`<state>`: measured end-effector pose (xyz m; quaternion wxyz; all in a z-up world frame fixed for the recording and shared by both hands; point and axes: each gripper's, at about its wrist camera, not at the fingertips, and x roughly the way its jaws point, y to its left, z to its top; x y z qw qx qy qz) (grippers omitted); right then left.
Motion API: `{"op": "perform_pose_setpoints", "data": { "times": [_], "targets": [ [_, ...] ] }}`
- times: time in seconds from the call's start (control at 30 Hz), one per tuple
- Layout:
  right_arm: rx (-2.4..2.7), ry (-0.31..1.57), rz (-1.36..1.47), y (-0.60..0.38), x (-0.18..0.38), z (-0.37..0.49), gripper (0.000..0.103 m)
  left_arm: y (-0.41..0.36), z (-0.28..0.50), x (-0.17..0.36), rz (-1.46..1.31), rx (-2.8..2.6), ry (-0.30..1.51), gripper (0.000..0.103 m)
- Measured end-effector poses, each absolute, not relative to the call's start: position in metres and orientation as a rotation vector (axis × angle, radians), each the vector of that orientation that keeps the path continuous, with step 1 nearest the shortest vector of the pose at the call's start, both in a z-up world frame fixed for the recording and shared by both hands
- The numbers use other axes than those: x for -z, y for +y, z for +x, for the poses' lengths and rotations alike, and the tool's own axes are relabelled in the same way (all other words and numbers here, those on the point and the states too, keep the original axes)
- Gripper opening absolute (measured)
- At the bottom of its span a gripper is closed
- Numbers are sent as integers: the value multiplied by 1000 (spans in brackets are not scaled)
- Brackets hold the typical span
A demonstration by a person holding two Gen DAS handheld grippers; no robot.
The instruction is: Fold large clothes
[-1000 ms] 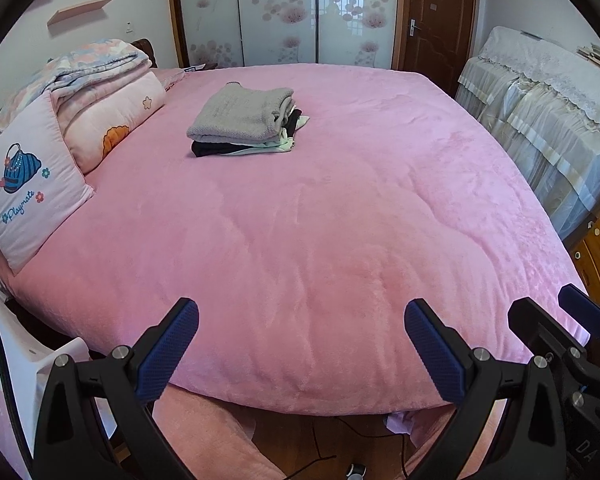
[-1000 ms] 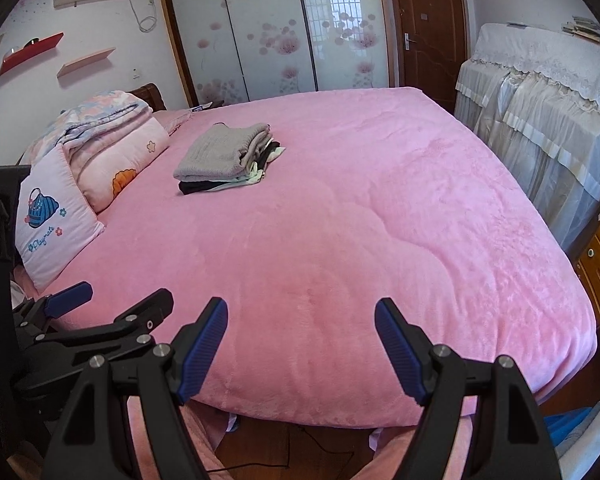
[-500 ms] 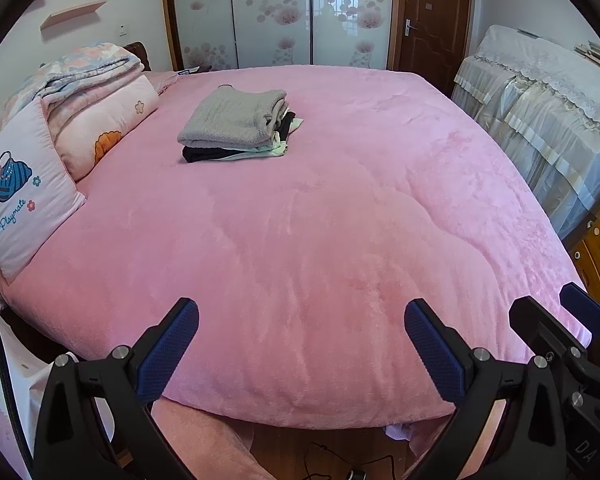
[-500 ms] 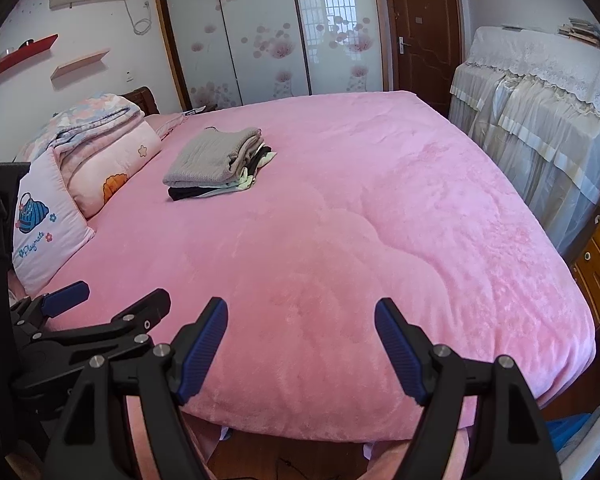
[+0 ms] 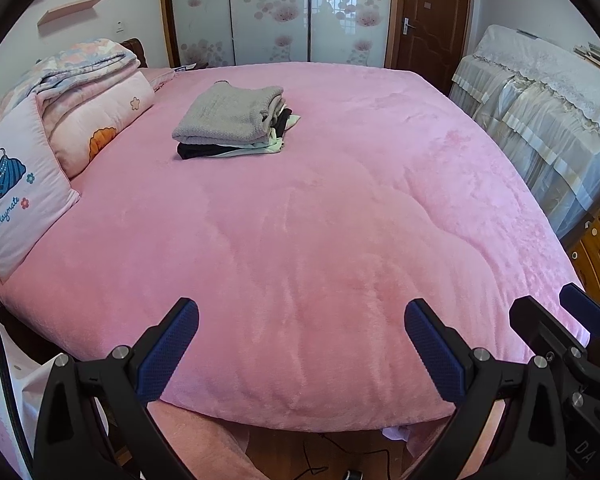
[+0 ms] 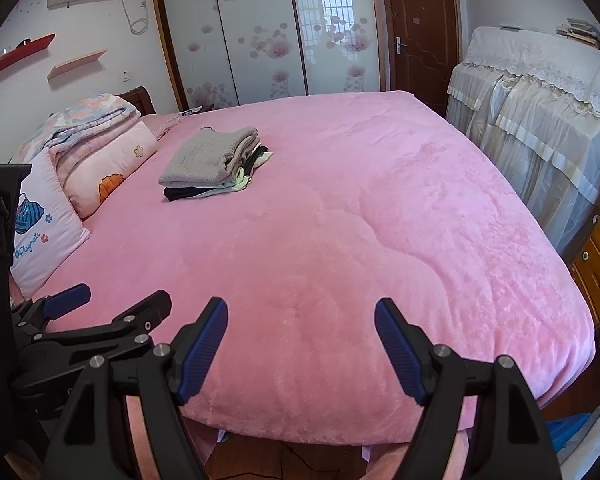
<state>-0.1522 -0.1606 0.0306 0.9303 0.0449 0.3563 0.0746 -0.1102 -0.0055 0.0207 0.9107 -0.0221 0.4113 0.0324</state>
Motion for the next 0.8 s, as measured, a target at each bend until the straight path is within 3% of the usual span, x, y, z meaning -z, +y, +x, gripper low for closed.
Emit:
{"op": "perform_pose_setpoints", "data": {
  "times": [0.8],
  "targets": [
    [-123, 712, 102, -159, -28, -145, 77, -18, -99, -22, 4, -70, 825, 102]
  ]
}}
